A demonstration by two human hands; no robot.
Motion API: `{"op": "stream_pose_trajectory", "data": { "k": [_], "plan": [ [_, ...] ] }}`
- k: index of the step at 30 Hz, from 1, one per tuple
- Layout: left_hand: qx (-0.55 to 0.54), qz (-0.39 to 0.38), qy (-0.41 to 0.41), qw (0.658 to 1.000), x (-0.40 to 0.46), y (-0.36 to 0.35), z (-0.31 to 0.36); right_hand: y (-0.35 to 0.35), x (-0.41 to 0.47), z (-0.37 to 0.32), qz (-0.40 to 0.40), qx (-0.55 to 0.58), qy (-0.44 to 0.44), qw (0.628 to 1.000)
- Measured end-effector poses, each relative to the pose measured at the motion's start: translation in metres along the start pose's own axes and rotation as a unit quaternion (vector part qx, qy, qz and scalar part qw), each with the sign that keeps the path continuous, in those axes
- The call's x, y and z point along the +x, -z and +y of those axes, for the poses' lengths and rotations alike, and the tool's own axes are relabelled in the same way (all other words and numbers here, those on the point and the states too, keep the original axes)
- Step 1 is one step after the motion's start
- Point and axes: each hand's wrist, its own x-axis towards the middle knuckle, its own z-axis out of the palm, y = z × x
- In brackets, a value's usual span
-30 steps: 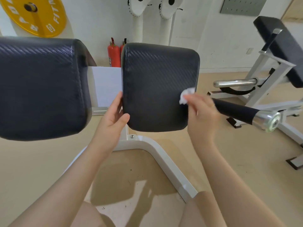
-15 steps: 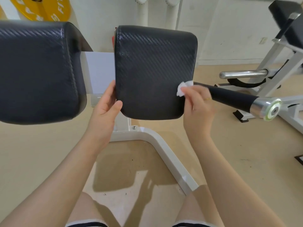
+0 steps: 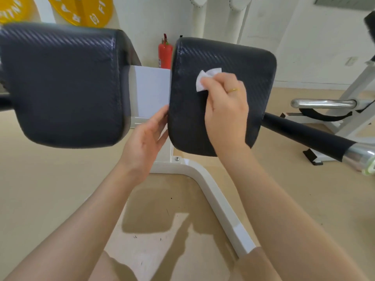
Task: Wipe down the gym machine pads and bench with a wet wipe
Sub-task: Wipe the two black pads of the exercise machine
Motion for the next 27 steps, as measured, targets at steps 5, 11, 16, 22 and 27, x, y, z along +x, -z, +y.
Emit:
{"op": "stream_pose_trajectory", "data": {
  "k": [5,11,16,22,27],
  "plan": [
    [-0.077,0.083,0.005,0.994,-0.002,0.004,-0.009,-0.026,-0.067,-0.026,-0.104,0.006,0.103,0.989],
    [0.069,0.149,-0.024,0.986,-0.002,0.002,-0.002,0.003,-0.079,-0.023,-0.282,0.202,-0.052,0.937],
    [0.283,0.160,-0.114,0.939,-0.007,-0.021,0.044,0.054,-0.012,-0.023,-0.260,0.502,-0.529,0.633],
    [0.235,-0.007,0.137,0.962,-0.025,-0.067,0.125,0.100,0.031,-0.038,-0.310,0.505,-0.627,0.507],
    [0.162,0.056,0.266,0.949,-0.008,-0.081,0.180,0.134,0.082,-0.052,-0.342,0.477,-0.676,0.446]
  ]
}}
